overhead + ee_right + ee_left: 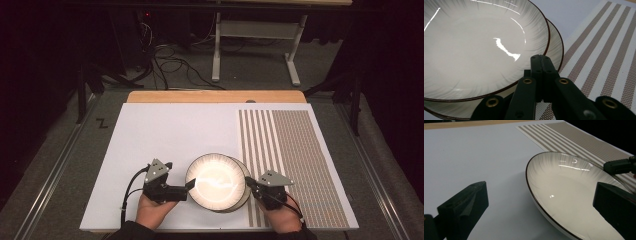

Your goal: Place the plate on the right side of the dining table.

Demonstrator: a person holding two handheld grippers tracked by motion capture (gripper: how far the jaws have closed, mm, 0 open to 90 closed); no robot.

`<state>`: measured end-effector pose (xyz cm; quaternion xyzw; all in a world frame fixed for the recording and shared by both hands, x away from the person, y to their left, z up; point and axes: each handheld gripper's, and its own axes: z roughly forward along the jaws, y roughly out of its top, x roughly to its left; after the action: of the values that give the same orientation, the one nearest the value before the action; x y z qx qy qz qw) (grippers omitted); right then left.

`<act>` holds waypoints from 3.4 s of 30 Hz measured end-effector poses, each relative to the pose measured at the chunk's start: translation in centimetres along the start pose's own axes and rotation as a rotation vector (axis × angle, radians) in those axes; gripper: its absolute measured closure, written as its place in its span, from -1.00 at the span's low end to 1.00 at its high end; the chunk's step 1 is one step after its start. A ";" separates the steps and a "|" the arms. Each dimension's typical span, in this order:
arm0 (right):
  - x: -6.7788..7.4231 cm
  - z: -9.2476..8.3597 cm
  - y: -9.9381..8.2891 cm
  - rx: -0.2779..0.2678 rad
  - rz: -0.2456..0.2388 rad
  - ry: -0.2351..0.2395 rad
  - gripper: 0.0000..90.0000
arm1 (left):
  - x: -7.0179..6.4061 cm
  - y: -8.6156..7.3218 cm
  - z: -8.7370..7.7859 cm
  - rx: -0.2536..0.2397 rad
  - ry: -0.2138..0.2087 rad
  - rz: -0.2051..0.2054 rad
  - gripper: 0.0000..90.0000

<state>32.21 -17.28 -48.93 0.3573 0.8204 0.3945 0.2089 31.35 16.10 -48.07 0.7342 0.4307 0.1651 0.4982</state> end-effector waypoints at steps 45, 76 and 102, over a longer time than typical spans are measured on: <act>0.3 0.3 -0.1 0.008 0.017 0.051 1.00 | -0.5 -1.5 0.2 0.048 -0.099 -0.031 -0.87; 2.4 1.5 -0.1 0.038 -0.043 0.094 1.00 | -0.3 -1.6 1.3 0.165 -0.159 -0.174 -0.22; 1.9 1.2 0.0 0.019 -0.021 0.078 1.00 | -0.3 -0.9 0.9 0.107 -0.117 -0.199 0.35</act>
<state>31.72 -15.31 -49.79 0.3349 0.8354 0.3981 0.1773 31.34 15.41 -49.16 0.7218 0.4797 0.0487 0.4966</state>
